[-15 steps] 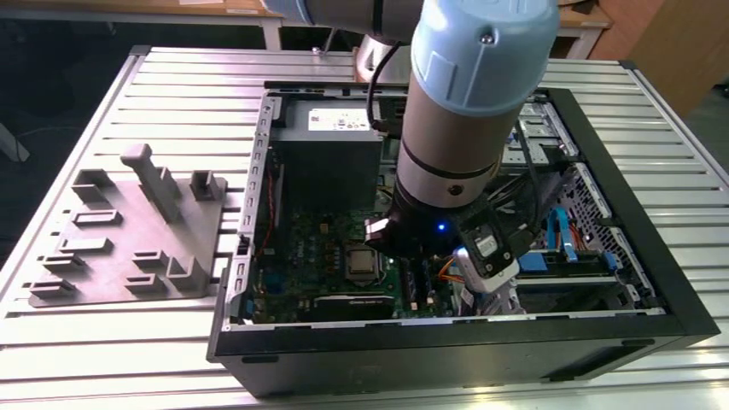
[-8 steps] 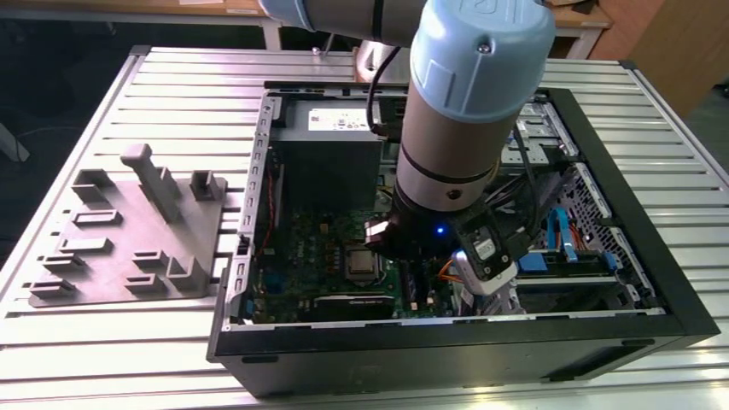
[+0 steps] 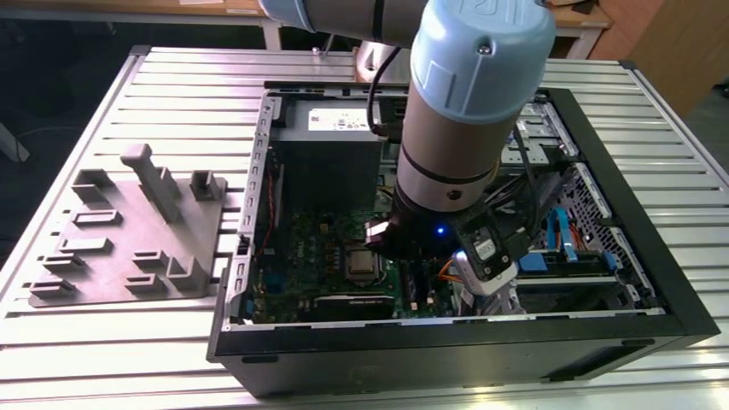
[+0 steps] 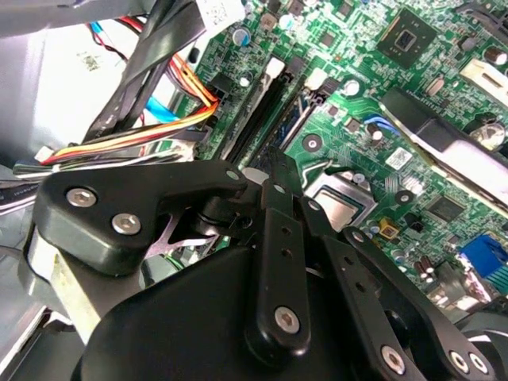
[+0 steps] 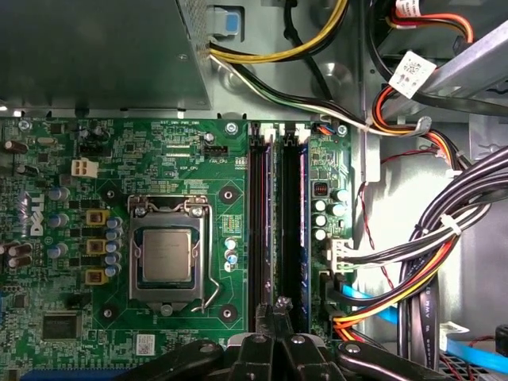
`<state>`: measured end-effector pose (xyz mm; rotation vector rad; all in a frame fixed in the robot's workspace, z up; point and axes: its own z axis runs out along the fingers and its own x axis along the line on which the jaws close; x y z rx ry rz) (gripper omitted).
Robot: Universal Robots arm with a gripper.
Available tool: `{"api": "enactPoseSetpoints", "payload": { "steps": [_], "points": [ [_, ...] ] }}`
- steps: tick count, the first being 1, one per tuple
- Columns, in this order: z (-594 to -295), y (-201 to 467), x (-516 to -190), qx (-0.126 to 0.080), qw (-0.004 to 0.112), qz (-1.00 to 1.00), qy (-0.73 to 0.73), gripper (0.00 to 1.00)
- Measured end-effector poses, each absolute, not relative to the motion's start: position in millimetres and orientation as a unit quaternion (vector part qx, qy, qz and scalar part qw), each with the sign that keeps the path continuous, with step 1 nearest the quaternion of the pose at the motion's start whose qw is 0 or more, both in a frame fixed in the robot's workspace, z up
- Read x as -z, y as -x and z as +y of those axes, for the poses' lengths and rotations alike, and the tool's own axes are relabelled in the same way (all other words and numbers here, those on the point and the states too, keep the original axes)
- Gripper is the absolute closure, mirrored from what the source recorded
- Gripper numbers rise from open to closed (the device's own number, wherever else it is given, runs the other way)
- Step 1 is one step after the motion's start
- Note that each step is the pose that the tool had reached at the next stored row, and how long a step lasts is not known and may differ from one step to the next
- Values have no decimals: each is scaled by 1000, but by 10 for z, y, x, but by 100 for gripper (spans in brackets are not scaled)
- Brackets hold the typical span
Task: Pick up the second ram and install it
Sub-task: 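Press down the second ram until it locks into place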
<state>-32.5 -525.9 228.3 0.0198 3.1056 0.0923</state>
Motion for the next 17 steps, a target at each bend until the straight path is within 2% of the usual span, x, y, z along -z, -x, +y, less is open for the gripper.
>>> {"api": "enactPoseSetpoints", "payload": {
  "steps": [17],
  "points": [
    [-5260,325,-2187,-30,17,999,-6,90]
  ]
}}
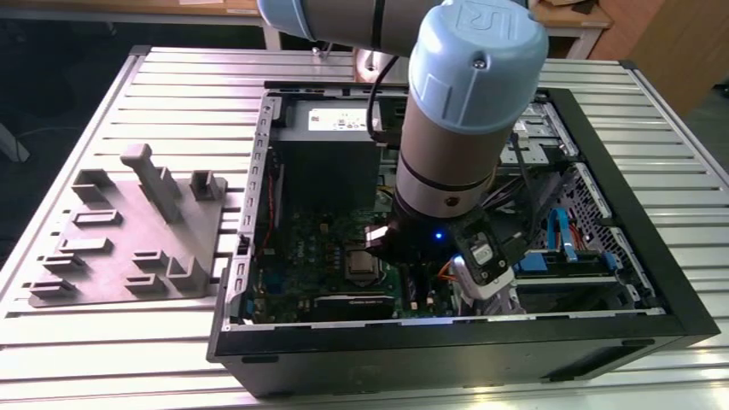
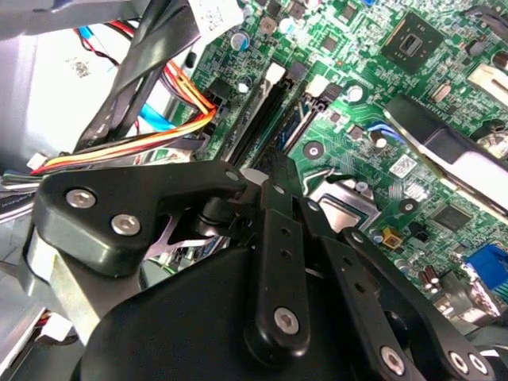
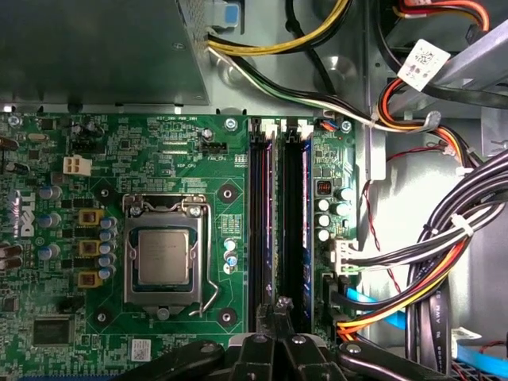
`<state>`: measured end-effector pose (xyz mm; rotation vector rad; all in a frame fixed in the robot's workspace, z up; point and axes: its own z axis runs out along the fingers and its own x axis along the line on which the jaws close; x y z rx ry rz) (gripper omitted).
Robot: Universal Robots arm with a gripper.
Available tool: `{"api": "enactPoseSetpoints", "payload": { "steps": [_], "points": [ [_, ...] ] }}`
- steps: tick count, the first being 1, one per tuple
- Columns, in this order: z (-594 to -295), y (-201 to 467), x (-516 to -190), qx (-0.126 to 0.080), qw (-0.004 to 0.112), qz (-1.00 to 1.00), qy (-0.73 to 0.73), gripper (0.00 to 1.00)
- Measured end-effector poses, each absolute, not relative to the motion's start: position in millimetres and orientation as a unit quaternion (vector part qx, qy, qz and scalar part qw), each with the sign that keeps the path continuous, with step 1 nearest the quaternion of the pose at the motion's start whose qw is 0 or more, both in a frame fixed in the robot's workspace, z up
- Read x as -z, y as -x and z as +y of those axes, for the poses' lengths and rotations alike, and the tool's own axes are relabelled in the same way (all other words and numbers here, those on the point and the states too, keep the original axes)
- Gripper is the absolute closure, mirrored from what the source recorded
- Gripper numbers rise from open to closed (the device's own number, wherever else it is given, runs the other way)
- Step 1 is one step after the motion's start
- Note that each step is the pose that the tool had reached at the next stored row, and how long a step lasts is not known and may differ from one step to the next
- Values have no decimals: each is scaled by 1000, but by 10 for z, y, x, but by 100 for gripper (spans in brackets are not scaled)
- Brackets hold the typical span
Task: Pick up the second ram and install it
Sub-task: 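Press down the second ram until it locks into place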
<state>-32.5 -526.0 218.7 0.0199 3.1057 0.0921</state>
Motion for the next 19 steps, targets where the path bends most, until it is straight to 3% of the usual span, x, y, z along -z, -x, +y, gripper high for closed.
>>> {"api": "enactPoseSetpoints", "payload": {
  "steps": [19],
  "points": [
    [-5258,324,-2228,-30,17,999,-6,90]
  ]
}}
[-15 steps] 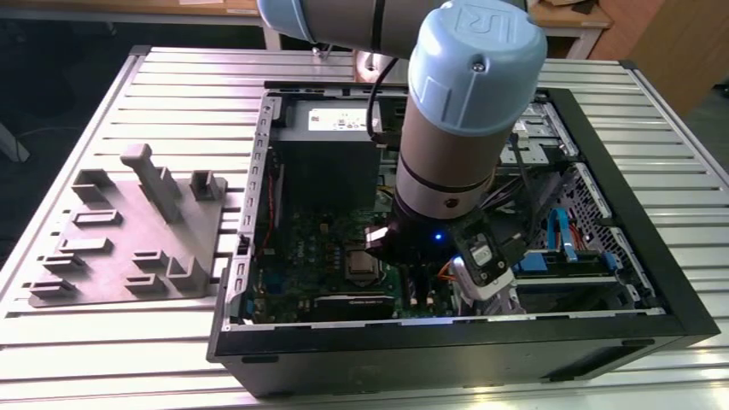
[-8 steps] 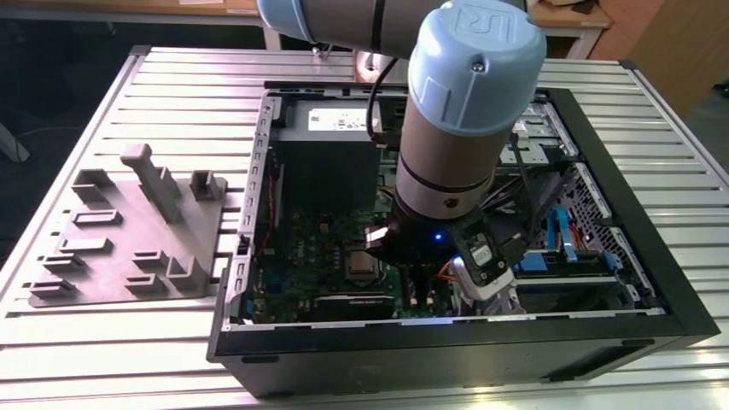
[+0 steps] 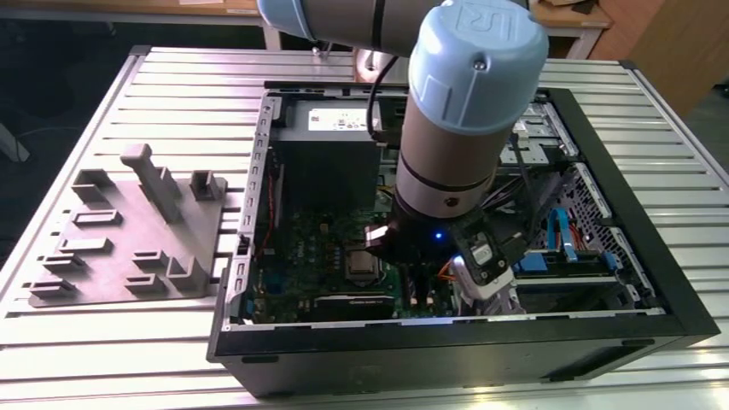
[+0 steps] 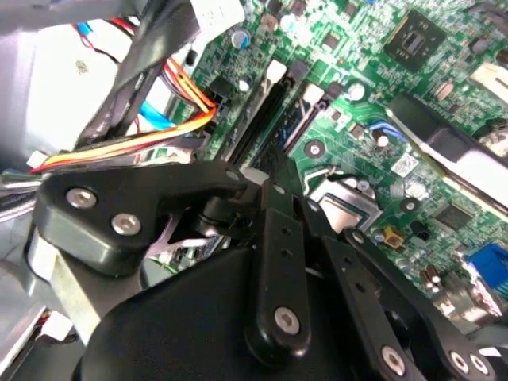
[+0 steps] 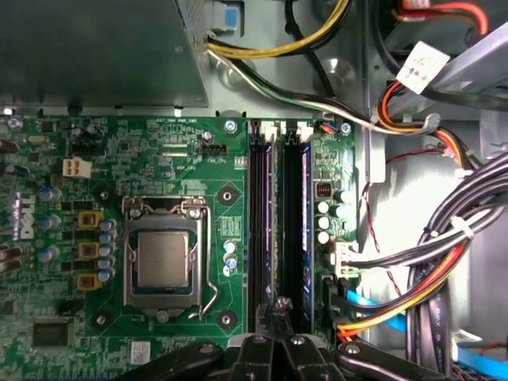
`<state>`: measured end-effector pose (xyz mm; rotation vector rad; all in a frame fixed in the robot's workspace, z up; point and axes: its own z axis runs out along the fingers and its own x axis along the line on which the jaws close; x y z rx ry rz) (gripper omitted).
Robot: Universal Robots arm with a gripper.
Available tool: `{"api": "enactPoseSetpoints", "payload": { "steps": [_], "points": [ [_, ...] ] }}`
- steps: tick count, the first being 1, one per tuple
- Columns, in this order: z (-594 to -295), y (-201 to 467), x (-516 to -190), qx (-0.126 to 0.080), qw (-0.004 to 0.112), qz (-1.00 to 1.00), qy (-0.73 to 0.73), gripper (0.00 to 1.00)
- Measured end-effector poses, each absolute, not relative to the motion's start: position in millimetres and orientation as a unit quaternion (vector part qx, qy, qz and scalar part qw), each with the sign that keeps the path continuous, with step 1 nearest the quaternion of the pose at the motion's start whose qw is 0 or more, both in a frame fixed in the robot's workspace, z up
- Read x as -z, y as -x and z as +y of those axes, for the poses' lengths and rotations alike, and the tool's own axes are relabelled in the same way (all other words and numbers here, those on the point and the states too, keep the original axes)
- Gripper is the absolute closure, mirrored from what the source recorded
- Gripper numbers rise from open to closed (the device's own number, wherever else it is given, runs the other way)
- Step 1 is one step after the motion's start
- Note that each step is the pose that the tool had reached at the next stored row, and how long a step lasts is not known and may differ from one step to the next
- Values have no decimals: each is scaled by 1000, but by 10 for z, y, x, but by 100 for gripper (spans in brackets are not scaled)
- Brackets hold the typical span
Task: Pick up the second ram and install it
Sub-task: 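Press down the second ram until it locks into place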
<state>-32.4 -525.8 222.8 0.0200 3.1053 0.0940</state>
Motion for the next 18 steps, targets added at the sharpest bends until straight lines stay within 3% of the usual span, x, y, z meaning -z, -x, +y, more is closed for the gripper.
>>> {"api": "enactPoseSetpoints", "payload": {
  "steps": [10,18],
  "points": [
    [-5259,323,-2485,-27,17,999,-6,90],
    [-5259,323,-2503,-26,17,999,-6,90]
  ]
}}
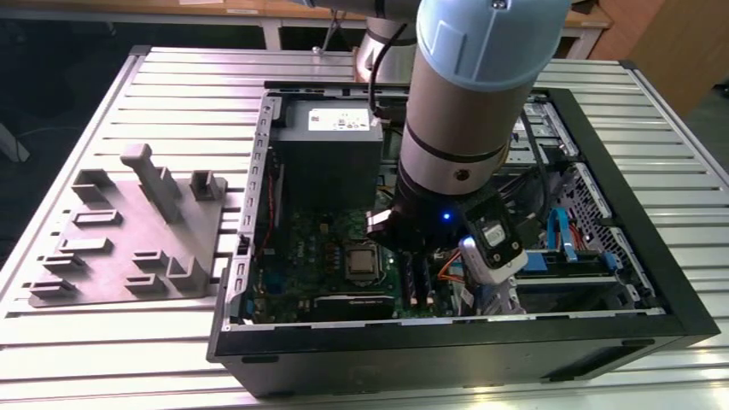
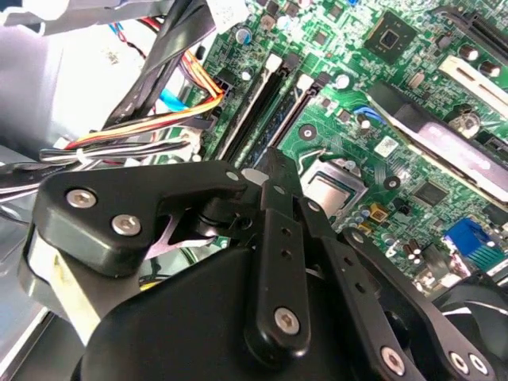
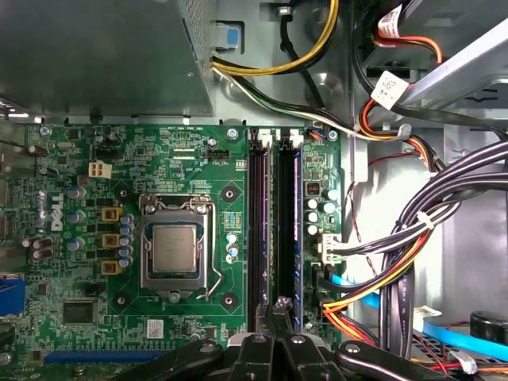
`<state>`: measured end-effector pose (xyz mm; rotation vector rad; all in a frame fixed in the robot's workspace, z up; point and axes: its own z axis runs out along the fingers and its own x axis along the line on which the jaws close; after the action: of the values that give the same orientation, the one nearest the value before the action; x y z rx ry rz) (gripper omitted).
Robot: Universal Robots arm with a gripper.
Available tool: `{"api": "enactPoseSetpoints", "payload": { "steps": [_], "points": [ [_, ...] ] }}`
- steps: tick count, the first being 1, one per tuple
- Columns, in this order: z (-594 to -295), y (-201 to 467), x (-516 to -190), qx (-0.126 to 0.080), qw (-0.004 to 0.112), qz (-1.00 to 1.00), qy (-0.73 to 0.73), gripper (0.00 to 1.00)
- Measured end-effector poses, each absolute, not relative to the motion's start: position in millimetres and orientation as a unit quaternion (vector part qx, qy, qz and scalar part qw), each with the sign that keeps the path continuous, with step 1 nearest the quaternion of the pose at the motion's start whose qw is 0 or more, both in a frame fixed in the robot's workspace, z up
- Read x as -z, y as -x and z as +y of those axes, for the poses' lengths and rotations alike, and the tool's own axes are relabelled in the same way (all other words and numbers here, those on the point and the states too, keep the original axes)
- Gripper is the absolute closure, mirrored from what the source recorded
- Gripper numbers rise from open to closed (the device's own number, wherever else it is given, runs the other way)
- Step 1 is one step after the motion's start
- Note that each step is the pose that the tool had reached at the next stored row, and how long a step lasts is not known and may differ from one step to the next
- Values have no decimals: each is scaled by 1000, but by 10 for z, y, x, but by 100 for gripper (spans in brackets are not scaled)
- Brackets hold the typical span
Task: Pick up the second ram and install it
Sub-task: 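Press down the second ram until it locks into place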
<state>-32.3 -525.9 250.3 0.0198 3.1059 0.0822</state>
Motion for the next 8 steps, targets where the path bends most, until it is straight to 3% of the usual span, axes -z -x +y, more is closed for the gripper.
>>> {"api": "enactPoseSetpoints", "payload": {
  "steps": [8],
  "points": [
    [-5115,324,-2500,-26,17,999,-6,90]
  ]
}}
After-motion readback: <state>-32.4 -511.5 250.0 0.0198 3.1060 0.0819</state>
